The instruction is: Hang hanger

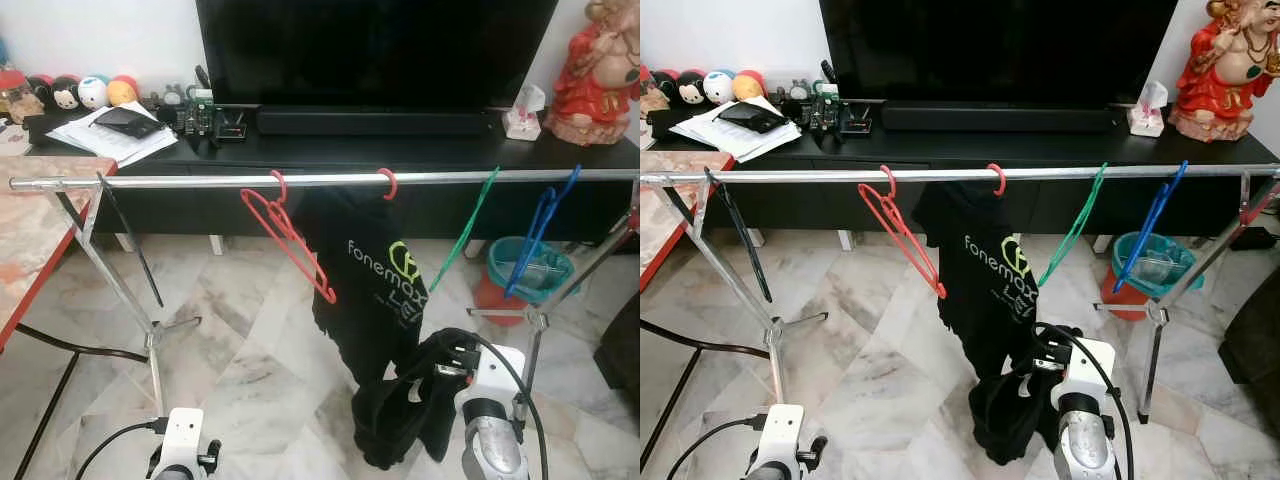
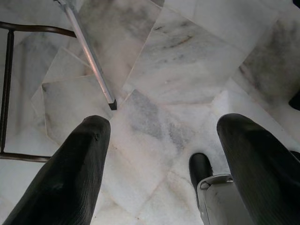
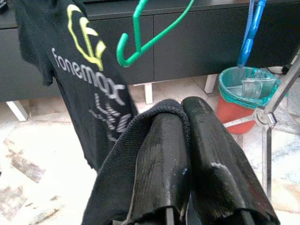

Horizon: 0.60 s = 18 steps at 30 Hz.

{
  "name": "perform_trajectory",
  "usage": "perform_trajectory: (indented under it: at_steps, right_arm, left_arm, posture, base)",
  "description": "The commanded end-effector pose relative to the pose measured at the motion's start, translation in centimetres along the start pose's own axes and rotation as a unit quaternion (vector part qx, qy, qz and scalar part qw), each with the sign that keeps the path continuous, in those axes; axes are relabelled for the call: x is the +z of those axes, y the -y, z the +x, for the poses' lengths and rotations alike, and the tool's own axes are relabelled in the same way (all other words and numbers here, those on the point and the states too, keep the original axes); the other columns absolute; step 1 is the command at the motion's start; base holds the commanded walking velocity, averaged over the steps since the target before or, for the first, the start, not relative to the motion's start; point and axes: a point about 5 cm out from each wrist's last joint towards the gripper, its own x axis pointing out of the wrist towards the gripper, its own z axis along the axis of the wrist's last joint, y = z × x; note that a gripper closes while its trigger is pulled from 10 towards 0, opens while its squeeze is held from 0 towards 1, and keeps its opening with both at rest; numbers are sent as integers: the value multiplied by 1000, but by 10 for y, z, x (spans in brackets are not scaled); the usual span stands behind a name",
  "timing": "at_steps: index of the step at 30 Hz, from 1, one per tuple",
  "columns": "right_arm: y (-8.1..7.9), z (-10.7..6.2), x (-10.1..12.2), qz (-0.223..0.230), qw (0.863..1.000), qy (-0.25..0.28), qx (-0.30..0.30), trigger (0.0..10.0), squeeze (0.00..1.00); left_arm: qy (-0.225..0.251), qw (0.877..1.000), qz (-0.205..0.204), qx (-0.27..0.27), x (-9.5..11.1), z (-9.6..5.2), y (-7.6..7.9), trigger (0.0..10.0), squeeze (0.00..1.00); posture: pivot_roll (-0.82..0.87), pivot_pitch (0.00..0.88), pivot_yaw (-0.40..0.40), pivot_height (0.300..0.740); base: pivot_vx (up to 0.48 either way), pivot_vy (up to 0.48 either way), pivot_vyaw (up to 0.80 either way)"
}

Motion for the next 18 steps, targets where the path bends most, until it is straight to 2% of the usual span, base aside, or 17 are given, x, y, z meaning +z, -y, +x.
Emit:
perform_trajectory:
  at_steps: [1, 18]
  right_arm:
    - [0, 5, 11, -1, 1000, 20, 1, 10000, 0]
    - [-8, 1, 7, -1, 1000, 7, 16, 10000, 0]
  left_arm:
    - [1, 1000, 5, 1, -2, -1, 1, 10000, 0]
    - [2, 1000, 8, -1, -2, -1, 3, 10000, 0]
  posture:
    - [69, 21, -37, 736]
    - [67, 20, -40, 736]
  base:
    - [0, -307, 0]
    - [0, -321, 0]
